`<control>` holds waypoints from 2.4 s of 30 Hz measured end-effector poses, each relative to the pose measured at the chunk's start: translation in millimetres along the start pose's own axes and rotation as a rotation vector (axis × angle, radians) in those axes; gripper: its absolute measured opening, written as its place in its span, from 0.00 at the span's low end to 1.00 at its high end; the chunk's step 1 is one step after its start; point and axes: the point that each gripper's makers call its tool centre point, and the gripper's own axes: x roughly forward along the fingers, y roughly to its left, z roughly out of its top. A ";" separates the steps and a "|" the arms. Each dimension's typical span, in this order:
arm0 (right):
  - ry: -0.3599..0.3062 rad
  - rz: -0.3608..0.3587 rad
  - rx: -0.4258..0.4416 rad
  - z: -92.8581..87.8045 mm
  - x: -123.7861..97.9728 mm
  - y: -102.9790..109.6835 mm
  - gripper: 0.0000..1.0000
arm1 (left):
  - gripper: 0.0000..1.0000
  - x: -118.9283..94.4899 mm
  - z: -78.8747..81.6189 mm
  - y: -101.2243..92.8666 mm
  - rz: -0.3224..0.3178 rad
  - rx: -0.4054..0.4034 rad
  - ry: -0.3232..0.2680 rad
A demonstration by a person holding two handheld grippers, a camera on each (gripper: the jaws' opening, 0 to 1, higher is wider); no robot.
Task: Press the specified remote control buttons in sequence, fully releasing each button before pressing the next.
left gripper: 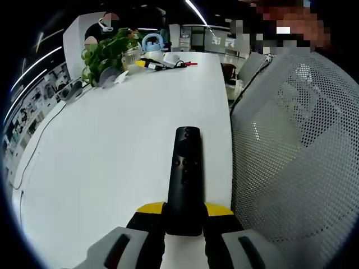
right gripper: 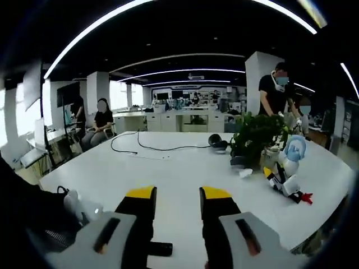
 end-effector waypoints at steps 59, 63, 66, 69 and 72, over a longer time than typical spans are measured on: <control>0.008 -0.072 0.085 -22.1 7.3 -16.2 0.96 | 0.24 -4.0 -12.1 47.7 -0.064 0.133 0.300; 0.010 -0.072 0.095 -23.4 6.8 -18.6 0.95 | 0.24 -4.8 -13.1 63.9 -0.056 0.118 0.332; 0.009 -0.078 0.100 -23.6 6.3 -20.4 0.94 | 0.24 -5.2 -13.2 72.8 -0.052 0.119 0.357; 0.014 -0.081 0.101 -24.9 6.4 -21.8 0.93 | 0.24 -4.6 -12.7 78.9 -0.055 0.124 0.374; 0.017 -0.084 0.098 -25.4 6.2 -22.9 0.92 | 0.24 -3.6 -11.9 86.0 -0.056 0.130 0.388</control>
